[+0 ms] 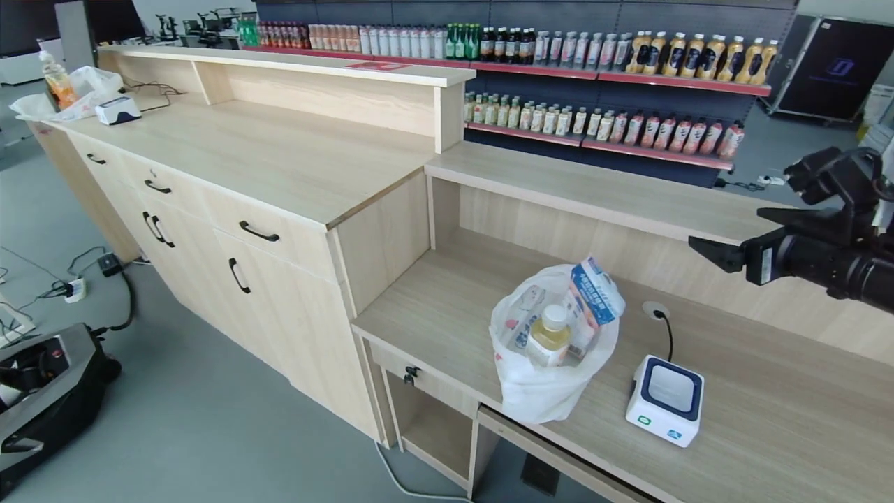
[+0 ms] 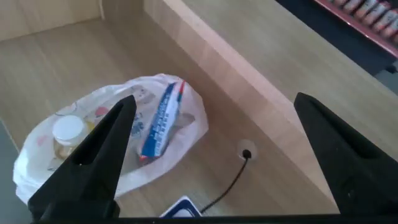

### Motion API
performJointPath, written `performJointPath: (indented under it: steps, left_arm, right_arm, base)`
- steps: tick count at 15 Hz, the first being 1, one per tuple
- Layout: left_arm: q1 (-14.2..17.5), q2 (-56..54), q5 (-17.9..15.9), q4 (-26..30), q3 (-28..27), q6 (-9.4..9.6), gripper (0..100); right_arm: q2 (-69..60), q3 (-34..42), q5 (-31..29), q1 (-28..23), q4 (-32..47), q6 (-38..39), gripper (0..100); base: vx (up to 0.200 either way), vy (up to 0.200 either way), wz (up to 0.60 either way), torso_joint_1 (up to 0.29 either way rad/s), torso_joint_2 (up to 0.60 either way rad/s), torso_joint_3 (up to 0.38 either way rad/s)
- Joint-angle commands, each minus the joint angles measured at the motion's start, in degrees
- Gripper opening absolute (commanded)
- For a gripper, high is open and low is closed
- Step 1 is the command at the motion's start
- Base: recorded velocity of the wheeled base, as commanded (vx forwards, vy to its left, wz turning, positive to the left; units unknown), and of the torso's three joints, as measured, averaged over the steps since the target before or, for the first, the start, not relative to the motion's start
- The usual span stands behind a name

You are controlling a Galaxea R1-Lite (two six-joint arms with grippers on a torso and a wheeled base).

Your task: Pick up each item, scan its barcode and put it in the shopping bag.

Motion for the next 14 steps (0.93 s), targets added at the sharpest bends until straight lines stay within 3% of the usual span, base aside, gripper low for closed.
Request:
performJointPath:
  steps: [1,3,5,9,12,14]
  left_arm:
    - [0.00,-0.02,0.01,0.08,0.00,0.00,100]
    - [0.00,-0.02,0.01,-0.01,0.00,0.00,100]
    - [0.00,-0.02,0.01,-0.01,0.00,0.00,100]
    - [0.00,-0.02,0.01,-0.01,0.00,0.00,100]
    - [0.00,-0.02,0.01,-0.01,0.00,0.00,100]
    - [0.00,-0.02,0.01,-0.01,0.00,0.00,100]
  right_arm:
    - [-8.63,-4.02,-1.02,-4.28,6.37,1.61,100]
    - [-14.60,-6.74,-0.50,-7.88,17.97,1.96,100]
    - [-19.70,-5.78,-1.02,-7.97,23.07,2.05,100]
    - [-34.03,4.95,-5.51,-9.64,27.81,2.40,100]
    - [-48.44,9.69,-9.81,-9.20,42.84,2.58,100]
    - [-53.71,14.53,-11.57,-9.20,43.72,4.51,100]
  base:
    - [0.000,0.000,-0.60,-0.007,0.01,0.012]
    - [0.000,0.000,-0.60,0.000,0.00,0.007]
    - [0.000,0.000,-0.60,0.002,0.01,0.005]
    - [0.000,0.000,-0.60,0.001,0.00,0.004]
    - [0.000,0.000,-0.60,0.002,0.00,0.006]
    - [0.000,0.000,-0.60,0.002,0.00,0.005]
